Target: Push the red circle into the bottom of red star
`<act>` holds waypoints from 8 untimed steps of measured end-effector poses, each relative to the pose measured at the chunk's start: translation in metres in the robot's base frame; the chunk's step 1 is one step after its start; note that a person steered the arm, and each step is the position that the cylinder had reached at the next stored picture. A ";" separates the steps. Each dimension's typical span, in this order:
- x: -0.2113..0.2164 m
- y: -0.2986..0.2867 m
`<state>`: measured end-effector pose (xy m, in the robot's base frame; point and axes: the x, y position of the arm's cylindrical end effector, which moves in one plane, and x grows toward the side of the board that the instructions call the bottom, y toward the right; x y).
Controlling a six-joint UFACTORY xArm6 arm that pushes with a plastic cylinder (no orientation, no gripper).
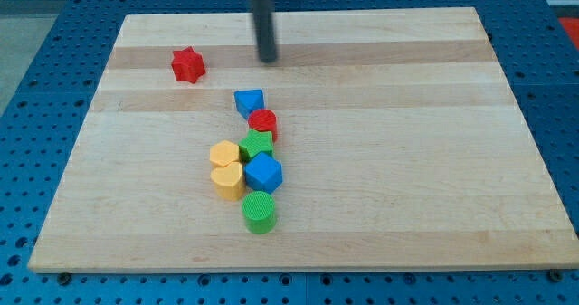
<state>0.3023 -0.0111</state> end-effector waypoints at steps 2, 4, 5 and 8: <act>0.104 0.119; 0.152 0.044; 0.146 -0.034; 0.109 -0.189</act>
<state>0.4115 -0.2004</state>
